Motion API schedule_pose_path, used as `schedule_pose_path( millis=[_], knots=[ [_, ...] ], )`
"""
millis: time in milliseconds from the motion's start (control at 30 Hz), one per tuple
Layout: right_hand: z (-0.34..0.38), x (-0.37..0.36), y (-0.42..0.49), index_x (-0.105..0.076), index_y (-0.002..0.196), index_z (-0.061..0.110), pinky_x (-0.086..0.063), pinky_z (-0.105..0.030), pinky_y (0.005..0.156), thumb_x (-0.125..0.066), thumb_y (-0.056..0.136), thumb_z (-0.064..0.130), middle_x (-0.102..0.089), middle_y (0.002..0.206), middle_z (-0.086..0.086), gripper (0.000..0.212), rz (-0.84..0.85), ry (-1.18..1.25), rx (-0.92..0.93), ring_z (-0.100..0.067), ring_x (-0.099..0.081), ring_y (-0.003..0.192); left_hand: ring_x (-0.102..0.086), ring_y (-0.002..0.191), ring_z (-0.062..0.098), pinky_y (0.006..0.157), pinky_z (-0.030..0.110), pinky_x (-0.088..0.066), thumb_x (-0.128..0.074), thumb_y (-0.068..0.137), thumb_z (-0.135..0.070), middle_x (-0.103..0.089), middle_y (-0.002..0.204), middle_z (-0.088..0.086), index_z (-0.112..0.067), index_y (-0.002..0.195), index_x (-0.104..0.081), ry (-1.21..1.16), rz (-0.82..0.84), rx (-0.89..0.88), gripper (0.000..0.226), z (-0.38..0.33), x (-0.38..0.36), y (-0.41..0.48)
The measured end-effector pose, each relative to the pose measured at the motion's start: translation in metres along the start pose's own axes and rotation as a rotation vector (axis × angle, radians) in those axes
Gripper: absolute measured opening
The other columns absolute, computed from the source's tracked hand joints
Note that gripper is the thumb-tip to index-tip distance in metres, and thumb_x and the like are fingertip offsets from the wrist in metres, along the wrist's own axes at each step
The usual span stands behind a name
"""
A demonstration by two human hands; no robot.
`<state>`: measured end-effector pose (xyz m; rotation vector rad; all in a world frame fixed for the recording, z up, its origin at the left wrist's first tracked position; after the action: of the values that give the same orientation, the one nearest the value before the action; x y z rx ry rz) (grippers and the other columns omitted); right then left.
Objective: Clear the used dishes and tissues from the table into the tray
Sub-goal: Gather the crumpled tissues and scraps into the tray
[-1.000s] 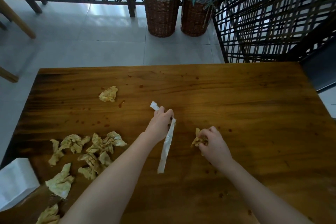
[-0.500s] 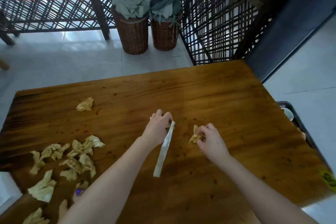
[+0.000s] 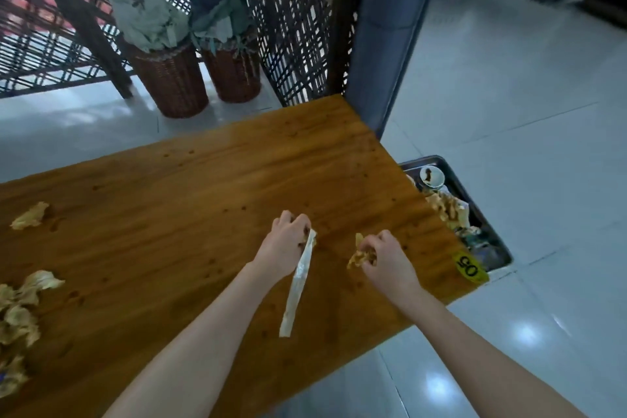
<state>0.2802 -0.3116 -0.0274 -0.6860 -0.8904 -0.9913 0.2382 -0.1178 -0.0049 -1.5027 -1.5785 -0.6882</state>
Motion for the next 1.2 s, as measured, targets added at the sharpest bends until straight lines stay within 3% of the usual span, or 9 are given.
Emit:
schedule_pose_path(
  millis=[100,233,400,700,800,900,1000,1200],
  knots=[
    [-0.042,0.023,-0.011,-0.060,0.101,0.018,-0.052,-0.033,0.078,-0.062,0.085,0.016,-0.044,0.100,0.002,0.016,-0.007,0.009,-0.008,-0.014,-0.049,0.096,-0.037,0.102,0.014,0.075,0.022,-0.035,-0.049,0.089,0.009,-0.039,0.117,0.004,-0.021,0.122,-0.045,0.017,0.026,-0.016,0.045,-0.040,-0.027,0.009],
    [-0.092,0.051,-0.018,-0.061,0.096,0.014,-0.050,-0.031,0.071,-0.063,0.083,0.010,-0.045,0.095,-0.001,0.014,-0.046,0.047,-0.035,-0.020,-0.051,0.088,-0.040,0.107,0.019,0.075,0.023,-0.037,-0.042,0.084,0.017,-0.039,0.120,0.005,-0.023,0.122,-0.044,0.022,0.074,-0.043,0.055,-0.087,-0.056,0.025],
    [-0.145,0.073,-0.015,-0.062,0.094,0.015,-0.052,-0.032,0.071,-0.067,0.082,0.013,-0.044,0.096,0.000,0.013,-0.063,0.069,-0.140,-0.019,-0.054,0.084,-0.037,0.097,0.011,0.056,0.014,-0.032,-0.046,0.085,0.014,-0.039,0.117,0.002,-0.023,0.121,-0.046,0.035,0.094,-0.117,0.052,-0.131,-0.083,0.055],
    [-0.235,0.106,0.035,-0.061,0.096,0.015,-0.050,-0.034,0.076,-0.061,0.084,0.013,-0.046,0.100,0.000,0.012,-0.080,0.077,-0.209,-0.017,-0.050,0.092,-0.042,0.095,0.012,0.076,0.022,-0.042,-0.058,0.090,-0.005,-0.042,0.110,0.000,-0.026,0.116,-0.048,0.005,0.059,-0.200,0.035,-0.196,-0.128,0.161],
    [-0.262,0.118,0.061,-0.061,0.094,0.015,-0.051,-0.035,0.076,-0.061,0.084,0.013,-0.047,0.101,0.000,0.011,-0.074,0.078,-0.245,-0.017,-0.051,0.092,-0.041,0.095,0.014,0.078,0.024,-0.044,-0.057,0.089,-0.004,-0.042,0.110,0.000,-0.027,0.116,-0.047,0.010,0.091,-0.207,0.037,-0.212,-0.146,0.194],
    [-0.285,0.132,0.084,-0.060,0.095,0.017,-0.046,-0.028,0.067,-0.060,0.083,0.014,-0.044,0.098,0.003,0.013,-0.080,0.061,-0.273,-0.014,-0.051,0.084,-0.043,0.099,0.017,0.079,0.026,-0.047,-0.057,0.087,-0.003,-0.042,0.111,0.000,-0.028,0.117,-0.047,-0.002,0.124,-0.228,0.040,-0.226,-0.158,0.224],
    [-0.308,0.143,0.107,-0.058,0.096,0.017,-0.042,-0.025,0.068,-0.059,0.083,0.012,-0.042,0.097,0.002,0.014,-0.076,0.051,-0.286,-0.015,-0.048,0.086,-0.046,0.095,0.015,0.076,0.027,-0.053,-0.060,0.086,-0.005,-0.044,0.110,0.000,-0.028,0.118,-0.049,-0.009,0.135,-0.240,0.040,-0.239,-0.167,0.247],
    [-0.346,0.157,0.151,-0.062,0.093,0.013,-0.047,-0.029,0.067,-0.060,0.080,0.006,-0.044,0.089,0.002,0.015,-0.092,0.099,-0.261,-0.015,-0.048,0.079,-0.046,0.093,0.011,0.076,0.019,-0.048,-0.063,0.088,-0.015,-0.043,0.115,0.000,-0.030,0.121,-0.049,-0.036,0.146,-0.208,0.039,-0.259,-0.188,0.293]
  ],
)
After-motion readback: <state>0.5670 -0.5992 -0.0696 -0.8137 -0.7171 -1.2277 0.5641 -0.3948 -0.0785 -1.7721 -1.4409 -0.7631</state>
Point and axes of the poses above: each hand's wrist, its own y-axis towards the middle knuckle, its own x-axis out of the back of the hand, z = x × y, the point moved 6 cm from there along y, towards the middle knuckle
